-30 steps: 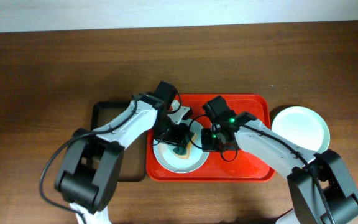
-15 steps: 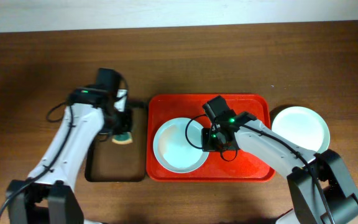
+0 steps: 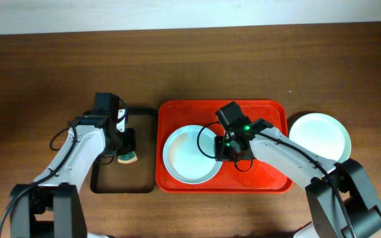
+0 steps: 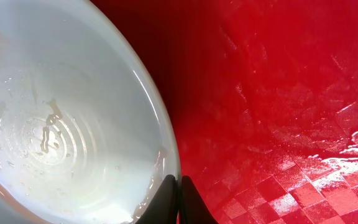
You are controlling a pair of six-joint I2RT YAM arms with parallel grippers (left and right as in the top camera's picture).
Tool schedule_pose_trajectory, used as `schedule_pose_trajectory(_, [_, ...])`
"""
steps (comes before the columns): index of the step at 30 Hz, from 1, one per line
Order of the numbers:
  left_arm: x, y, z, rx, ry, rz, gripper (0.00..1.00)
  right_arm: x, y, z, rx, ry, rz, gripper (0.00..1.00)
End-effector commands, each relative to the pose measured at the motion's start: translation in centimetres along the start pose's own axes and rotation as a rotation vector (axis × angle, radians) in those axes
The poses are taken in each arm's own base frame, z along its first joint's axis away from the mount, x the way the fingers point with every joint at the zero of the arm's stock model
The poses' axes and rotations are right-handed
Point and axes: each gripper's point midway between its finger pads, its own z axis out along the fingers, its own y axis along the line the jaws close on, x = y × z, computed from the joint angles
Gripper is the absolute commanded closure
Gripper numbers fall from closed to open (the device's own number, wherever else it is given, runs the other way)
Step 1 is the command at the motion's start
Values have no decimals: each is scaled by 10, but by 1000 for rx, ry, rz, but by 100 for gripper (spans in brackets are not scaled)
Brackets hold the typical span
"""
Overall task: Clean dirty plates on tray and stack at the side
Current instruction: 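Carry the sponge back and lower it into the black tray, then release the sponge and raise the left arm back to rest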
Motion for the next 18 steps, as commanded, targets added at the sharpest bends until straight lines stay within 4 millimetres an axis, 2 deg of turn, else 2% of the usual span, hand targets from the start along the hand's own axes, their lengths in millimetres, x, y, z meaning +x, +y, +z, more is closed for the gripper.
schedule_pose_trajectory(1, [5,0,3,10,8,-5,98,1,3,0,-1,1,-6,96])
schedule_pose_trajectory(3, [7,0,3,8,16,-6,87,1,3,0,-1,0,-6,96])
schedule_pose_trajectory(5, [9,0,2,13,25,-7,56,1,3,0,-1,0,-6,96])
schedule_pose_trajectory(6, [8,-4,-2,33,31,-9,49,1,3,0,-1,0,-6,96])
schedule_pose_trajectory(8, [-3,-9,-19,50,12,-9,44,1,4,0,-2,0,-6,96])
schedule_pose_trajectory(11, [-37,-10,-64,63,-93,-21,30,1,3,0,-1,1,-6,94])
schedule_pose_trajectory(12, [-46,-7,-78,64,-127,-31,27,1,3,0,-1,1,-6,82])
schedule_pose_trajectory(13, [-51,-4,-86,63,-148,-40,7,1,3,0,-1,1,-6,74])
schedule_pose_trajectory(14, [-53,0,-90,51,-161,-48,1,1,3,0,-1,1,-6,64])
schedule_pose_trajectory(18, [-54,31,-93,7,-174,-138,1,1,3,0,0,1,-6,56])
